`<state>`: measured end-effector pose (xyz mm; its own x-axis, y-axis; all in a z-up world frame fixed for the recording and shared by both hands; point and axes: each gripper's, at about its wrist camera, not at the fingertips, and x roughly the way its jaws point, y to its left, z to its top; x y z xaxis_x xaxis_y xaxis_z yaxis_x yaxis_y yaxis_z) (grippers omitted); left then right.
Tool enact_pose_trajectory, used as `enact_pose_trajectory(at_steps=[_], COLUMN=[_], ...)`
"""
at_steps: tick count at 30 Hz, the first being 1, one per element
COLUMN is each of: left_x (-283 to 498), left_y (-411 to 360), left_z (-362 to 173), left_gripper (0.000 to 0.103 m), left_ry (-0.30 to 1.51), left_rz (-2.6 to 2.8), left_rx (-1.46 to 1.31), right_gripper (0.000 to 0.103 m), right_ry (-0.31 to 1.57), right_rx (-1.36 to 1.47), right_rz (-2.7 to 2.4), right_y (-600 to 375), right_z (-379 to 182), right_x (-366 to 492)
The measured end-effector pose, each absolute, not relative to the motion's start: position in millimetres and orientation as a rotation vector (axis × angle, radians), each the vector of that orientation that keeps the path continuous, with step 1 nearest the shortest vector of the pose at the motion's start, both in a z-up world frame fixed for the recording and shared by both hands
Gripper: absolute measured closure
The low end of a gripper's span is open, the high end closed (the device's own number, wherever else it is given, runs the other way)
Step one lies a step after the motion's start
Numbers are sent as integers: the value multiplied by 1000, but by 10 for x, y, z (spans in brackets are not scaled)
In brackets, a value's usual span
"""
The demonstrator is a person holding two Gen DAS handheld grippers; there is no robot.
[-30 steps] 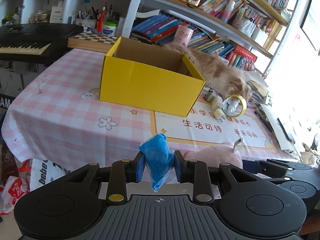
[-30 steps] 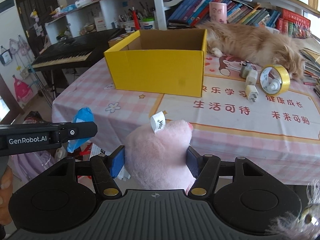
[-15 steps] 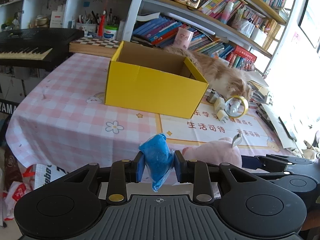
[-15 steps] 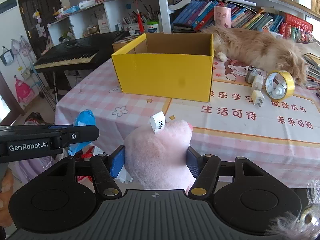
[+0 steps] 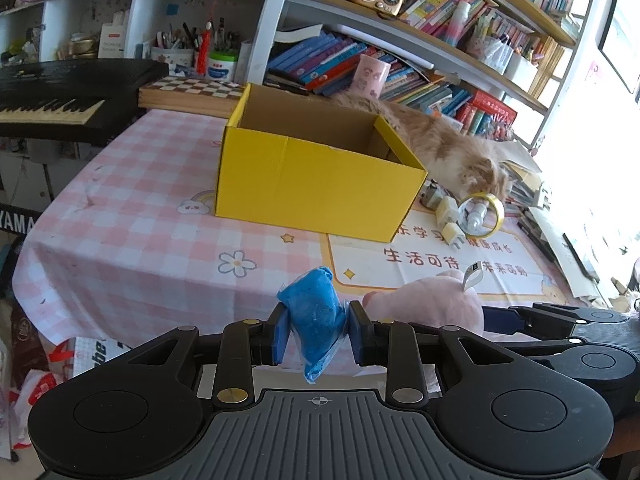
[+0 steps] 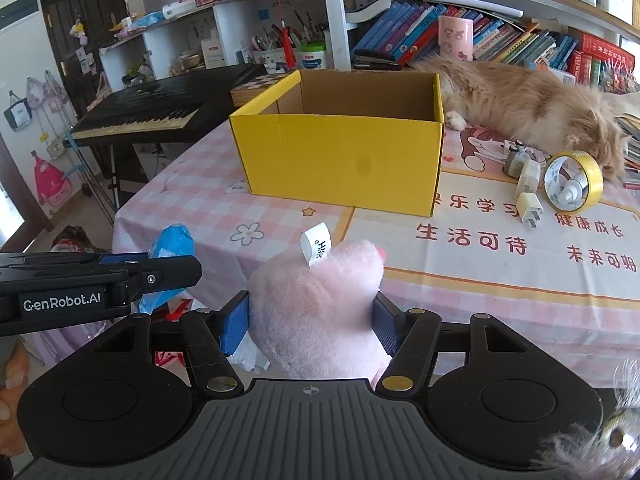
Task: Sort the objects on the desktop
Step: 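Carry the plush in the right tool while the left tool carries the bag to the box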
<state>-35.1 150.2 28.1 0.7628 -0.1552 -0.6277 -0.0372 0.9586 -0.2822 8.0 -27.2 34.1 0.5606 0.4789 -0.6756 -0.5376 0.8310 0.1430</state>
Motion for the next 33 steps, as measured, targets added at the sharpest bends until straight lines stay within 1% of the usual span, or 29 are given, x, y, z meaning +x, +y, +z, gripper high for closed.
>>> enact_pose_trajectory(at_steps=[10,18,21,24,28,33], left_x=[-216,-47,55,209,484,848], left_y=[1522,1531,1553,1567,1579,1594], left_z=[222,302,375,512,734,908], left_gripper=[74,74,74,74,74,74], left_ry=[716,686,647,595,523,474], left_rz=[-77,-58,-63,-57,-47,-24], left_rx=[-307,-291,-310,-301,-277,-247], right_gripper=[43,43,43,43,43,43], right_ry=[776,763,745,708,610,519], right_rx=[-120,-130,-147,-150,-140,-130], right_rz=[602,621,625,638,639,655], right_y=[-213,-192,-174,-178,-198,-224], right_z=[302,348,386,502,755,1004], right_x=[137,397,515,687,957,1328])
